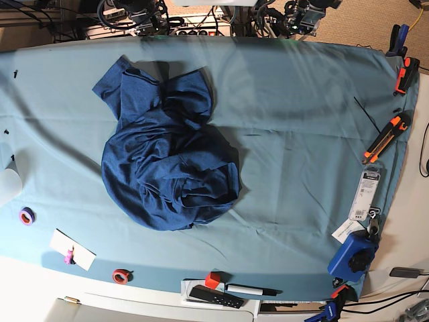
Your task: Layout the t-shirt on the table in an organized manner, then fold the t-shirt properly
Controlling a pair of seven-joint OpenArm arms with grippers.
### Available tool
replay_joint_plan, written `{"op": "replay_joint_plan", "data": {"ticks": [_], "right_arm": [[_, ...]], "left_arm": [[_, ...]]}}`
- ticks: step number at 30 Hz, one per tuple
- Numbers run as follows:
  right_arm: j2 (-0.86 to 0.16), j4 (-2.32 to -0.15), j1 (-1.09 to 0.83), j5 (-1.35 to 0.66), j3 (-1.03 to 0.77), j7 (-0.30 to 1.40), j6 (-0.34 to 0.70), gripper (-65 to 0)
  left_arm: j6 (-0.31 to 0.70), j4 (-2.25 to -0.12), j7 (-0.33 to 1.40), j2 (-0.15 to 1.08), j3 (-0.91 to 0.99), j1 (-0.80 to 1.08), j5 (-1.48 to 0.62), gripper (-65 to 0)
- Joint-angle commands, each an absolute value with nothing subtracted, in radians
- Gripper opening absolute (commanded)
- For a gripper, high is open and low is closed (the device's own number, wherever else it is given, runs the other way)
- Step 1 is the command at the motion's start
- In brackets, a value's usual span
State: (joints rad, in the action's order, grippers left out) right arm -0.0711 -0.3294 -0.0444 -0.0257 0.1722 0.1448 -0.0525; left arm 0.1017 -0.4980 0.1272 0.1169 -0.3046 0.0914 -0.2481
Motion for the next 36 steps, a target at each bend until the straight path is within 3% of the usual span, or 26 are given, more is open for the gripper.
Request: {"op": "replay_joint_plan", "data": {"ticks": [1,13,21,27,36], "right_arm": [[-0.078,-0.336,-0.042,-0.026,0.170,0.128,-0.058,-65.0],[-0.078,-0.336,-0.059,-0.025,0.170,0.097,-0.058,-65.0],[-0.136,-0.336,-0.134,-0.025,0.170,0.044,-0.057,-65.0],[-0.217,-0.377,-0.207,-0.026,0.170,0.023,-0.058,-65.0],[-0.302,-0.610,-0.408,-0.026,0.170,-0.035,-0.062,-65.0]], "left_arm": [[0.106,-0.505,0.123,0.120,-0.305,0.091,-0.248,-65.0],[0.106,-0.505,0.123,0.120,-0.305,0.097,-0.248,-65.0],[0.103,-0.523,0.096,0.159,-0.305,0.139,-0.248,-65.0],[0.106,-0.635,0.096,0.235,-0.305,0.223,-0.248,-65.0],[0.103,-0.897,0.096,0.351,-0.305,0.449,-0.248,-65.0]]}}
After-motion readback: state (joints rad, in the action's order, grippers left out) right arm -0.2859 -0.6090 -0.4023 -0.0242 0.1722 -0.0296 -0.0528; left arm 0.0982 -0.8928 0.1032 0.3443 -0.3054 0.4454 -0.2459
